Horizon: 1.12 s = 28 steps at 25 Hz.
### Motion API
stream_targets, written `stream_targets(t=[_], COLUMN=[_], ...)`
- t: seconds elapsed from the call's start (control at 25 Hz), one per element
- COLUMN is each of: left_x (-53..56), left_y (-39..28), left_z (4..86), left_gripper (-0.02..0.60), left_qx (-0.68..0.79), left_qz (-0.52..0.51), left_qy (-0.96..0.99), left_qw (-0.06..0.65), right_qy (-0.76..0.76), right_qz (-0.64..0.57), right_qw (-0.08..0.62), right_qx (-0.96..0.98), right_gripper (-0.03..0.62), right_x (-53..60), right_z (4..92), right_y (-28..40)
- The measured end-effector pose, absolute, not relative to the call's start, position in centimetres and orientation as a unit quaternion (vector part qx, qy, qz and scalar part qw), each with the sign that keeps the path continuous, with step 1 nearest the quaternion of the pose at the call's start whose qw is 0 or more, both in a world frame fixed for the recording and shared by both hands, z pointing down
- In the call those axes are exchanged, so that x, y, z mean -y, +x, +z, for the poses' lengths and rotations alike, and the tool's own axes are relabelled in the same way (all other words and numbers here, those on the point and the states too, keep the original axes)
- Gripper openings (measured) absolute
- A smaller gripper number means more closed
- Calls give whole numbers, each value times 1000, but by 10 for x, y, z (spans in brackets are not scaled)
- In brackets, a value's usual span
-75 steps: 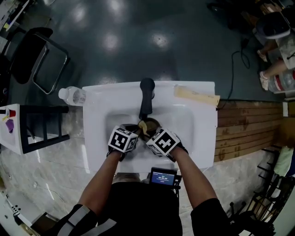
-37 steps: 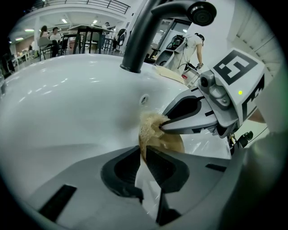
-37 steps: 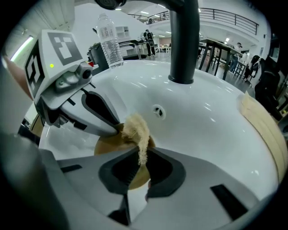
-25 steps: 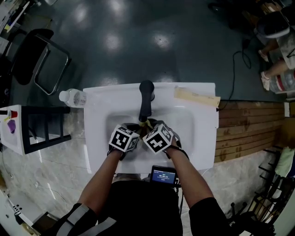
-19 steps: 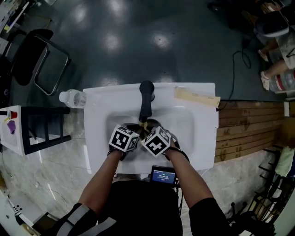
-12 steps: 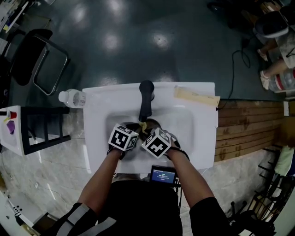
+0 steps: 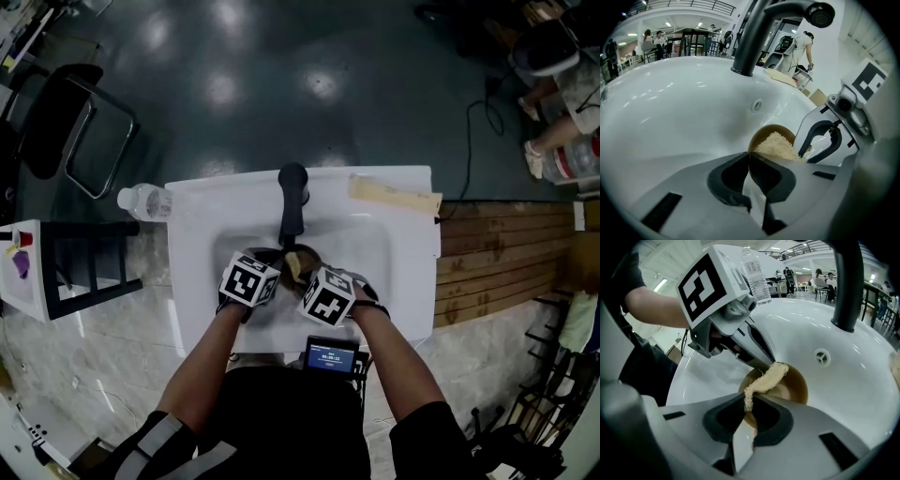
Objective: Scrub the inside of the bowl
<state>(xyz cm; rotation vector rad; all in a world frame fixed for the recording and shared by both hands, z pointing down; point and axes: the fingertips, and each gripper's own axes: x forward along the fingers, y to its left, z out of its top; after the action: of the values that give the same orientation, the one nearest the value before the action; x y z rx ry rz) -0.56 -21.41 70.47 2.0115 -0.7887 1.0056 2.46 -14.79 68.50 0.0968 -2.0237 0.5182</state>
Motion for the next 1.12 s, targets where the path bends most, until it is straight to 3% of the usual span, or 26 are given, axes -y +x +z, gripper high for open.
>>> stream_targets(t=[0.56,1.12], left_x=[213,214], left_y=[-3,1], left_z=[702,700], left_gripper=[20,21], left_qx=[297,300], left_qz=[406,400], left_qy=[787,787], left_qw=[357,361], right_qy=[110,211], right_qz=[198,204], right_qw=[525,516], right_qx=[820,805], right_gripper=[41,41], right_x=[177,216], right_z=[683,687], right_y=[71,68])
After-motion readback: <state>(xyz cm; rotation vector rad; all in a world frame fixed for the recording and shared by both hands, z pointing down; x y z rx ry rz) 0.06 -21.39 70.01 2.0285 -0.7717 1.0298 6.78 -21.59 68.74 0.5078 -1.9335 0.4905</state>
